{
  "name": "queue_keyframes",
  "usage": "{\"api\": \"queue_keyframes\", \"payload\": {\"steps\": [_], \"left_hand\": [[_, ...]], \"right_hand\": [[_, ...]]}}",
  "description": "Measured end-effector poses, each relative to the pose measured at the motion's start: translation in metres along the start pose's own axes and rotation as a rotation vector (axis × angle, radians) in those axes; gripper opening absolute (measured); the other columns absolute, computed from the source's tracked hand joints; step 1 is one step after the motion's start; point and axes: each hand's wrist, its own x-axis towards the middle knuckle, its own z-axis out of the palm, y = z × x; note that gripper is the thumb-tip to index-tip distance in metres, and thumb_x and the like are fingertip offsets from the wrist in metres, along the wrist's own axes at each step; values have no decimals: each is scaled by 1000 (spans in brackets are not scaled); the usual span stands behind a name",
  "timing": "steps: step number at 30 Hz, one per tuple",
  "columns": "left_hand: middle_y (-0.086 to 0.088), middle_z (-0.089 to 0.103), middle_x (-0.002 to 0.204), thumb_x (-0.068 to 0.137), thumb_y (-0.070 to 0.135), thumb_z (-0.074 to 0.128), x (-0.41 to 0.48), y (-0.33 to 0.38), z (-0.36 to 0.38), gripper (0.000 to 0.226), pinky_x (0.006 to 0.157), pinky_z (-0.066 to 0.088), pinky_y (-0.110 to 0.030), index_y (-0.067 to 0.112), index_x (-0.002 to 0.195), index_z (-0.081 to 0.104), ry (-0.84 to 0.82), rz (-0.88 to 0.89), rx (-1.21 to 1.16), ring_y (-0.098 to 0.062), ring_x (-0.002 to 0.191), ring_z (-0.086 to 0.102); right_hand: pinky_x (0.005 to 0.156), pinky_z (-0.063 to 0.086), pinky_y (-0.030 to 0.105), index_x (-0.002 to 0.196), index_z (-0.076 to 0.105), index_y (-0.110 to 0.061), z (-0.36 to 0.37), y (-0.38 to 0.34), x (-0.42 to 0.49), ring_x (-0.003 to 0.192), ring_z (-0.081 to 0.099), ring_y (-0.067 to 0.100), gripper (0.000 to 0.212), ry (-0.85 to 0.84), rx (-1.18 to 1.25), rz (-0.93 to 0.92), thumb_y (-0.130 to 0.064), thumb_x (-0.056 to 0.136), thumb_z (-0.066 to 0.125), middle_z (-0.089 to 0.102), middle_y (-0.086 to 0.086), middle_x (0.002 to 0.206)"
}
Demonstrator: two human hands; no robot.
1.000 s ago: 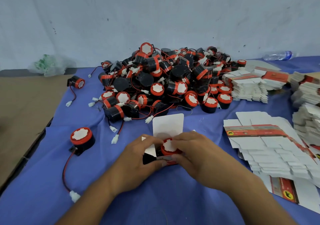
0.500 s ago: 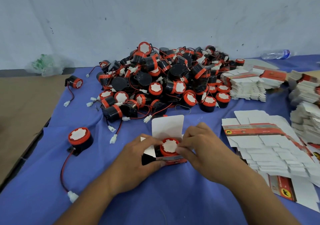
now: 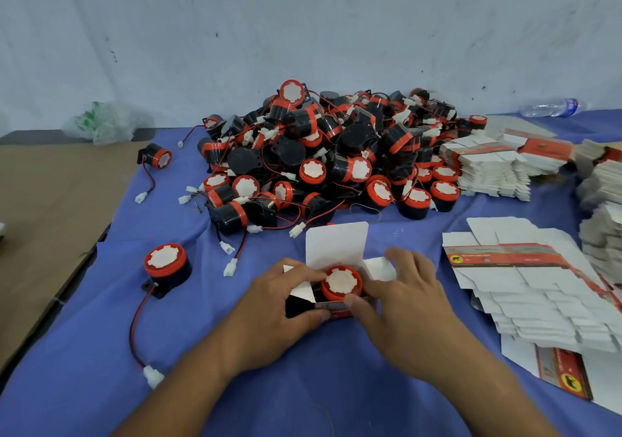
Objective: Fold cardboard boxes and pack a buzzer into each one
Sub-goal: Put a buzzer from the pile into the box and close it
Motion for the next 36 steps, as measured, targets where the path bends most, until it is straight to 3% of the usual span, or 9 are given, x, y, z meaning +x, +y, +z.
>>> {"api": "queue_keyframes", "payload": {"steps": [3, 8, 13, 16, 19, 23, 26, 31, 36], "left_hand": [[15, 56, 116, 83, 33, 77, -1, 0, 1, 43, 95, 43, -16, 32, 122, 61, 11, -8, 5, 2, 110, 53], [16, 54, 120, 84, 31, 76, 0, 2, 1, 44, 97, 41, -17, 30, 124, 60, 13, 5, 10, 1, 115, 52], [17, 52, 115, 81, 28, 77, -1, 2, -2, 44, 88, 44, -20, 29, 120, 58, 12, 12, 55, -6, 102, 54], [15, 50, 113, 80, 32, 73, -2, 2, -6, 40, 83, 44, -15, 32, 118, 59, 12, -6, 75, -6, 101, 54], [21, 44, 116, 82, 38, 68, -3, -2, -6, 43, 82, 40, -11, 35, 121, 51, -11, -32, 97, -2, 107, 49], [26, 29, 129, 91, 36, 64, -7, -5, 3, 65, 89, 33, -2, 46, 129, 13, -25, -108, -28, 11, 117, 40], [37, 24, 137, 89, 18, 70, -6, -1, 9, 74, 96, 33, -2, 45, 123, 10, 92, -39, -106, 18, 123, 37], [25, 58, 125, 82, 14, 78, 0, -5, 5, 60, 91, 47, -11, 36, 126, 43, 280, -90, -318, 5, 117, 56], [20, 42, 144, 97, 32, 55, 4, -4, 7, 45, 111, 27, -13, 35, 140, 43, 118, 30, -46, 4, 137, 34]], "right_hand": [[106, 29, 35, 129, 54, -41, -1, 5, 2, 130, 15, 26, 46, -96, -16, -18, -66, 96, 35, 13, -1, 144], [69, 31, 20, 113, 66, -37, -8, 13, 3, 89, 48, 11, 17, 44, 208, -126, -34, 97, 61, 29, -8, 129], [74, 41, 18, 112, 59, -34, 5, 15, 7, 90, 50, 7, 24, 132, 291, -173, -27, 92, 69, 30, -11, 139], [86, 31, -2, 129, 34, -45, 9, 14, 9, 104, 38, -19, 59, 200, 422, -216, -29, 89, 74, 28, -31, 122], [85, 29, -5, 130, 29, -51, 8, 15, 11, 106, 33, -31, 64, 223, 485, -159, -34, 88, 74, 32, -50, 117], [84, 37, 0, 118, 57, -37, 10, 10, 12, 102, 54, -11, 42, 308, 487, -208, -15, 87, 75, 60, -31, 108], [90, 48, 23, 104, 77, -10, 15, 7, 13, 101, 64, 21, 24, 326, 332, -338, 3, 85, 72, 71, -1, 107], [95, 33, 4, 116, 75, -15, 12, 7, 15, 108, 56, 13, 23, 224, 350, -287, -14, 93, 68, 68, -5, 117], [85, 48, 20, 100, 75, -16, 12, 7, 20, 99, 58, 7, 10, 229, 505, -235, -15, 94, 66, 69, -10, 106]]}}
